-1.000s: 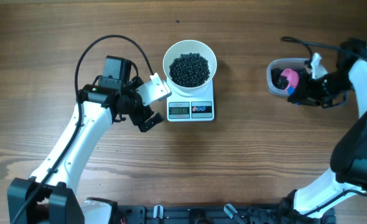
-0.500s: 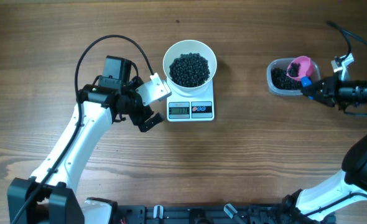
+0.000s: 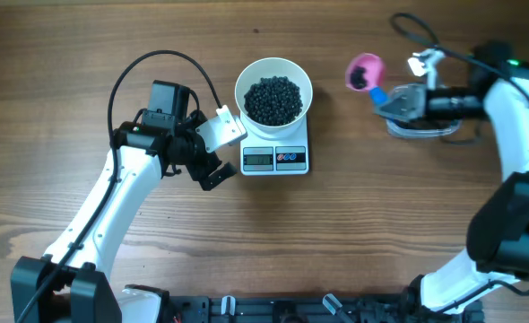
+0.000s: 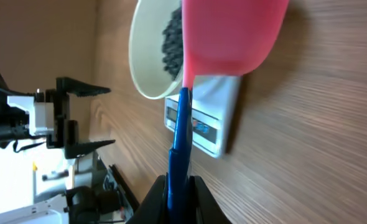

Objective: Scoop item into bowl and weigh 150g on scale
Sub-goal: 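Carry the filled scoop over the white bowl and tip it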

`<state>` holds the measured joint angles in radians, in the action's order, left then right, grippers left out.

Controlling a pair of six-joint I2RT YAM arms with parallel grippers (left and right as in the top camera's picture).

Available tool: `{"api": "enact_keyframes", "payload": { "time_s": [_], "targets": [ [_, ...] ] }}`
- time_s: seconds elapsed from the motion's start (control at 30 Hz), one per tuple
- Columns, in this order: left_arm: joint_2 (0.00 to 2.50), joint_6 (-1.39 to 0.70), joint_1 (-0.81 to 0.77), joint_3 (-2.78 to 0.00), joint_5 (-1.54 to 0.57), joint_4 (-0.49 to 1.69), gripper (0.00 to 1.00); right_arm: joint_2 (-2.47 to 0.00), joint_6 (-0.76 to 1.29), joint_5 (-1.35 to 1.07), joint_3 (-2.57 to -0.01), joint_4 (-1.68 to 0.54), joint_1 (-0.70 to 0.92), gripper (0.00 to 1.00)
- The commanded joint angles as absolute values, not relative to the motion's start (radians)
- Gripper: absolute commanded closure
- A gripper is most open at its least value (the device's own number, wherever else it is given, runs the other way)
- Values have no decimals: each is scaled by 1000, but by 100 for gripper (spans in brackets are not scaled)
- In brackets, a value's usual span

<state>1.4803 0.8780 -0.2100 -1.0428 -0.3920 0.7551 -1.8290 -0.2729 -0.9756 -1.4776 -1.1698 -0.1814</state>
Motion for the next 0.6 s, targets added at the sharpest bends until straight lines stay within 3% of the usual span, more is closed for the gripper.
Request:
{"api": "enact_keyframes", "payload": {
  "time_s": [0.0,0.57],
  "targets": [
    [1487,890,-206,-1046,-415,752,0,-1802,-144,-964,-1538,-1119,-84,96],
    [1487,890,-206,-1046,-415,752,0,-1802,-4,-485,-1689,-1060,275,96]
  ]
}}
